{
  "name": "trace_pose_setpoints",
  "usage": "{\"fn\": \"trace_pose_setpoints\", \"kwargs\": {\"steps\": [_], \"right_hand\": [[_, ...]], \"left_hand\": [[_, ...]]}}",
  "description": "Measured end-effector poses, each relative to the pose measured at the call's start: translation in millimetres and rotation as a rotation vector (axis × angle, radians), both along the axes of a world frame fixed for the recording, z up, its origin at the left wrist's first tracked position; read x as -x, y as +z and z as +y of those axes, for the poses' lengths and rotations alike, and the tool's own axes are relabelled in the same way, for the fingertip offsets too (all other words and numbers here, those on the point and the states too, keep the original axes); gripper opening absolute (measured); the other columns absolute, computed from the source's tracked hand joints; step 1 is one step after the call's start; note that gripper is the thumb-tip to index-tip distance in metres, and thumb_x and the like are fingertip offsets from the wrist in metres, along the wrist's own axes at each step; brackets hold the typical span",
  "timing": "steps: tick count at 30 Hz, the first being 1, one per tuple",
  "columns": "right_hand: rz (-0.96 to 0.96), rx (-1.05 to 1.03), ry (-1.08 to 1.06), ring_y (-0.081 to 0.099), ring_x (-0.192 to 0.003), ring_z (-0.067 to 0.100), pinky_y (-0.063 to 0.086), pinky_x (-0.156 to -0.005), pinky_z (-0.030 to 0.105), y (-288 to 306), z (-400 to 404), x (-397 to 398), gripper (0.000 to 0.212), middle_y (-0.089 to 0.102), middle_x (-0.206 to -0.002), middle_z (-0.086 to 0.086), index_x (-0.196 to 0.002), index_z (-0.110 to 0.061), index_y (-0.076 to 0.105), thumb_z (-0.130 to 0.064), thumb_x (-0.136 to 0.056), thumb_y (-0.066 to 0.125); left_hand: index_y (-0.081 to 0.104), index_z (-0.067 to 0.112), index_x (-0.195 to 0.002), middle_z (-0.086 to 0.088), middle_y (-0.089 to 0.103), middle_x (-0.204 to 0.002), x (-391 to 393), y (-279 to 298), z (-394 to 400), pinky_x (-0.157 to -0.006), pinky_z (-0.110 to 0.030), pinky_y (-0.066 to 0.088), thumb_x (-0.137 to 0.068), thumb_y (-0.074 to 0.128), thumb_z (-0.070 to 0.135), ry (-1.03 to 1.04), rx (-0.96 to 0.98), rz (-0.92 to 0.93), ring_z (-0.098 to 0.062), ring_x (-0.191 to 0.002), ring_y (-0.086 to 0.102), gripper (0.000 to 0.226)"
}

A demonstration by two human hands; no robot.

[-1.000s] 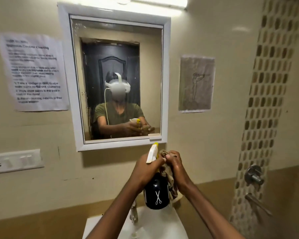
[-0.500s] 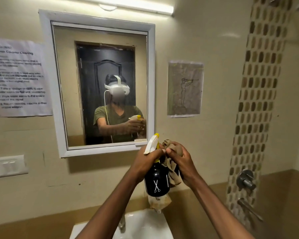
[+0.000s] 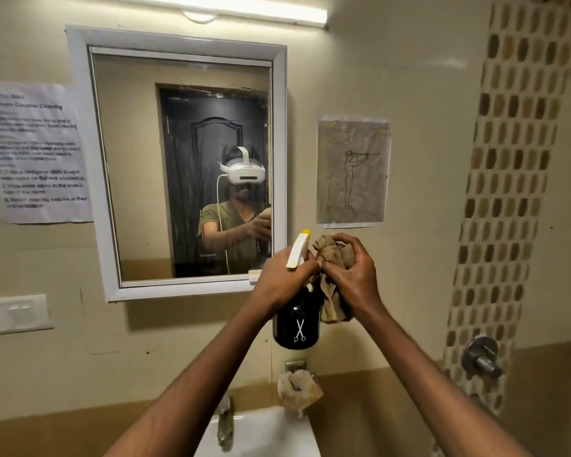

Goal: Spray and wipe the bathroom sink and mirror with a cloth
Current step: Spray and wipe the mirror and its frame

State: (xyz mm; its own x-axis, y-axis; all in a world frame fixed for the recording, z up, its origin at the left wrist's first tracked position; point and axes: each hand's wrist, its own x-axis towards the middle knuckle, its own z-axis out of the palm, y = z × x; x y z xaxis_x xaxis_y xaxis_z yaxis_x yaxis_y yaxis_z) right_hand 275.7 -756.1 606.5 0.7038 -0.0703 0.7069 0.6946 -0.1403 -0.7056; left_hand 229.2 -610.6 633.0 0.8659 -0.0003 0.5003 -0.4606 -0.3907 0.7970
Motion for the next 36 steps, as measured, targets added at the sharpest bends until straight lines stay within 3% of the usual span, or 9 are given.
{"fn": "trace_pose_setpoints", "kwargs": {"steps": [3, 8, 12, 17, 20, 24, 31, 36], "right_hand": [[-0.059, 0.043, -0.084, 0.066, -0.091, 0.008, 0.056, -0.082, 0.033, 32, 2, -8, 0.045, 0.067, -0.101, -0.005, -0.107, -0.027, 0.058, -0.016, -0.069, 0.078], [-0.152, 0.126, -0.214, 0.065, -0.092, 0.012, 0.056, -0.079, 0.039, 86, 10, -30, 0.051, 0.067, -0.101, -0.005, -0.108, -0.036, 0.055, -0.033, -0.060, 0.070], [-0.230, 0.228, -0.309, 0.062, -0.092, 0.017, 0.056, -0.076, 0.040, 117, 16, -45, 0.053, 0.063, -0.103, 0.000, -0.112, -0.036, 0.052, -0.035, -0.061, 0.068], [-0.401, 0.358, -0.439, 0.056, -0.090, 0.020, 0.050, -0.073, 0.032, 191, 20, -65, 0.052, 0.058, -0.106, 0.005, -0.119, -0.029, 0.053, -0.033, -0.071, 0.071], [-0.511, 0.411, -0.498, 0.054, -0.087, 0.019, 0.046, -0.067, 0.027, 249, 24, -79, 0.054, 0.057, -0.106, 0.008, -0.123, -0.023, 0.050, -0.036, -0.074, 0.069], [-0.581, 0.429, -0.586, 0.053, -0.091, 0.020, 0.043, -0.070, 0.027, 311, 25, -96, 0.055, 0.056, -0.112, 0.010, -0.126, -0.021, 0.049, -0.035, -0.076, 0.068], [-0.685, 0.518, -0.568, 0.056, -0.097, 0.027, 0.037, -0.070, 0.027, 352, 35, -123, 0.052, 0.056, -0.114, 0.011, -0.128, -0.024, 0.048, -0.032, -0.080, 0.064], [-0.712, 0.508, -0.562, 0.056, -0.096, 0.029, 0.038, -0.070, 0.028, 365, 27, -144, 0.053, 0.056, -0.113, 0.011, -0.127, -0.024, 0.049, -0.033, -0.077, 0.066]], "left_hand": [[0.064, 0.006, -0.090, -0.017, 0.070, -0.085, -3, 26, 1, -0.072, -0.040, 0.055, -0.085, 0.060, 0.025, 0.044, -0.022, -0.040, -0.026, -0.075, 0.067, 0.021], [0.064, 0.004, -0.091, -0.017, 0.071, -0.090, -13, 68, 9, -0.080, -0.053, 0.057, -0.076, 0.060, 0.035, 0.058, -0.007, -0.063, -0.034, -0.085, 0.069, 0.035], [0.066, 0.008, -0.090, -0.014, 0.072, -0.092, -19, 88, 18, -0.084, -0.053, 0.056, -0.070, 0.056, 0.044, 0.083, -0.042, -0.068, -0.034, -0.088, 0.069, 0.042], [0.064, 0.014, -0.088, -0.015, 0.070, -0.099, -37, 149, 30, -0.091, -0.053, 0.053, -0.072, 0.059, 0.041, 0.067, 0.011, -0.120, -0.036, -0.093, 0.067, 0.032], [0.061, 0.015, -0.088, -0.011, 0.067, -0.099, -52, 202, 36, -0.082, -0.039, 0.052, -0.086, 0.060, 0.032, 0.025, 0.037, -0.129, -0.024, -0.082, 0.063, 0.017], [0.057, 0.015, -0.086, -0.007, 0.062, -0.093, -68, 253, 34, -0.066, -0.027, 0.045, -0.089, 0.058, 0.025, 0.007, 0.071, -0.184, -0.015, -0.071, 0.055, 0.010], [0.056, 0.014, -0.093, -0.003, 0.062, -0.096, -101, 267, 31, -0.051, -0.018, 0.044, -0.089, 0.059, 0.026, 0.036, 0.125, -0.129, -0.010, -0.068, 0.056, 0.013], [0.056, 0.013, -0.084, -0.004, 0.059, -0.081, -119, 276, 21, -0.061, -0.025, 0.044, -0.087, 0.058, 0.024, 0.101, 0.113, -0.205, -0.017, -0.070, 0.056, 0.012]]}}
